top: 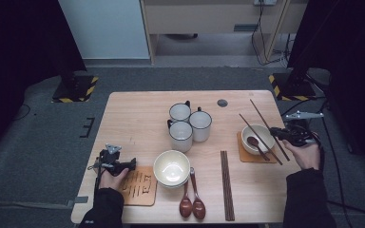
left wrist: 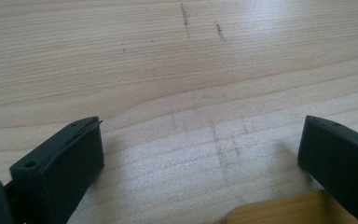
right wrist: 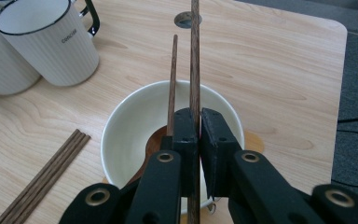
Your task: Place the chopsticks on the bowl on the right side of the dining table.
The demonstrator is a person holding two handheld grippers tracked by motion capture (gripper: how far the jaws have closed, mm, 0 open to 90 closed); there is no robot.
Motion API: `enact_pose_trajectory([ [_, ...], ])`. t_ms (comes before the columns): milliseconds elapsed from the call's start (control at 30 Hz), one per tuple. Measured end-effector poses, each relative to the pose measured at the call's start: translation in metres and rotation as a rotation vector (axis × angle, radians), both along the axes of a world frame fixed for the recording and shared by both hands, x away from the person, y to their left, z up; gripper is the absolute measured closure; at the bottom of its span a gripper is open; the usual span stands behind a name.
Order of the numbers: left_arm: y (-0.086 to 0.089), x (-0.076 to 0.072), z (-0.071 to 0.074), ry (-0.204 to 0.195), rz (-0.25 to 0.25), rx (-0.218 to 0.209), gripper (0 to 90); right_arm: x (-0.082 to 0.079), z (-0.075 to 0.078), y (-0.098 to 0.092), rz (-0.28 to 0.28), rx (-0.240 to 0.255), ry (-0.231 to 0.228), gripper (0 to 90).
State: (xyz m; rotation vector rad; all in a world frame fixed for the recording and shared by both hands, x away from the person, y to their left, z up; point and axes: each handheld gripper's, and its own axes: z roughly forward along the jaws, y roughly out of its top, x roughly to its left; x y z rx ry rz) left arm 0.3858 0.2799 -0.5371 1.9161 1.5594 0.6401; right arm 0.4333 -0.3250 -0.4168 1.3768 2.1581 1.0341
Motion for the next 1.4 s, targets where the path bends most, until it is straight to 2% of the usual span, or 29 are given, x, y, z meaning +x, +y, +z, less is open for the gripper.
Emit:
enact_pose_trajectory([
  [633,0.0,0.0,0.0,0.0,0.0,0.0,0.0,0.008,-0.027,0.007,0.023,-0.056,0.076,85.0],
  [933,0.0,0.0,0.0,0.0,0.0,0.0,0.0,0.011,-0.034,0.011,0.038,-0.079,0.089,84.9],
  [1400,0.0,0.0,0.0,0.0,0.0,0.0,0.0,0.012,-0.037,0.013,0.034,-0.083,0.093,84.9],
])
